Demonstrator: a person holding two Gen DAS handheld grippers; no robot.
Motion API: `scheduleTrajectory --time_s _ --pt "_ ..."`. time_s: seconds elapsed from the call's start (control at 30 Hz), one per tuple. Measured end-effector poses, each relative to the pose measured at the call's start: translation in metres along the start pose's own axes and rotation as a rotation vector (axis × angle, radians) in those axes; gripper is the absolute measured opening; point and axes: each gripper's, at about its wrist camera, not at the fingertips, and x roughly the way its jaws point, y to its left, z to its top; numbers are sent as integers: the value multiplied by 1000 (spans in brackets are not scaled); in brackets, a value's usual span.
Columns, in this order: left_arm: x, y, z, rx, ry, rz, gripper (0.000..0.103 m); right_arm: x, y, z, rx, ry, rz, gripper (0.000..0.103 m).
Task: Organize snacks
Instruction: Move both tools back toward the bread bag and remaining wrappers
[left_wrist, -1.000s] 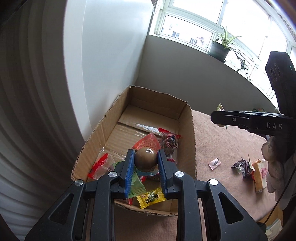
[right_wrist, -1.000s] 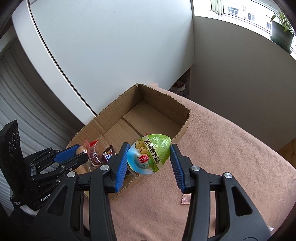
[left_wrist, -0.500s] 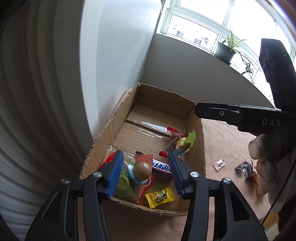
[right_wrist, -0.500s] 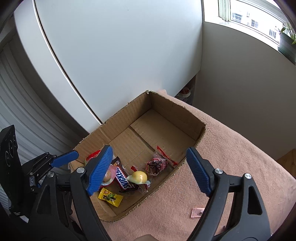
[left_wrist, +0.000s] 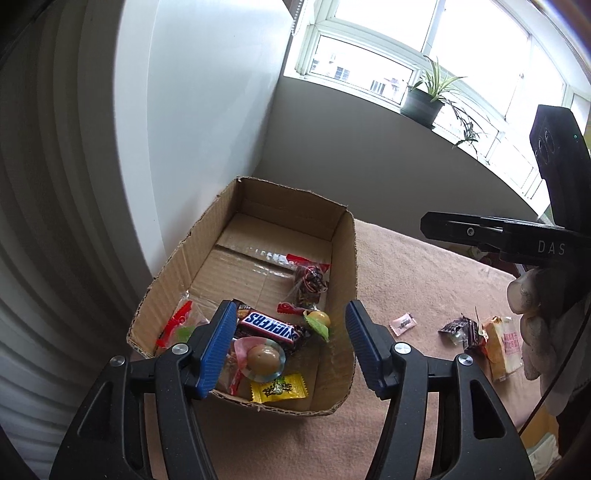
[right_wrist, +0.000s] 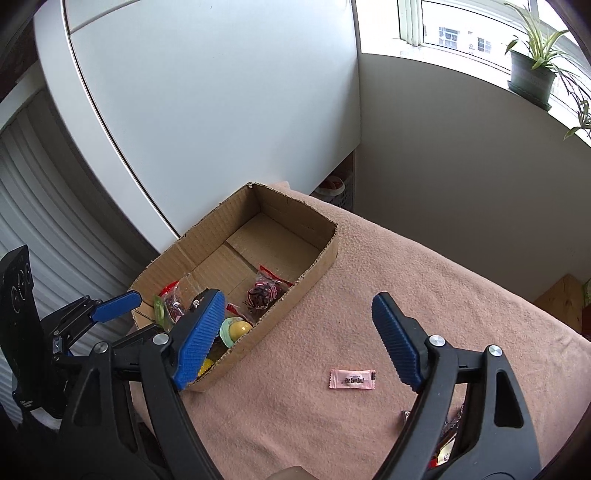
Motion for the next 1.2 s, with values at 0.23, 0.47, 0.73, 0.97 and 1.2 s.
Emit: scheduleTrajectory --time_s 0.23,0.47,0.73,0.97,1.2 --pt "-17 -44 -9 84 -29 -3 61 -43 -46 -38 55 -53 -60 84" --pt "-24 -88 -24 165 -31 -35 61 -77 -90 -87 123 -71 -136 84" --pt "-13 -130 -49 181 22 -151 61 -108 -146 -161 261 -63 -179 84" --pt "12 -181 -72 212 99 -264 61 -114 -199 -220 432 -46 -157 84" --pt "29 -234 -94 271 159 -362 61 -101 -232 -245 506 -16 -106 84"
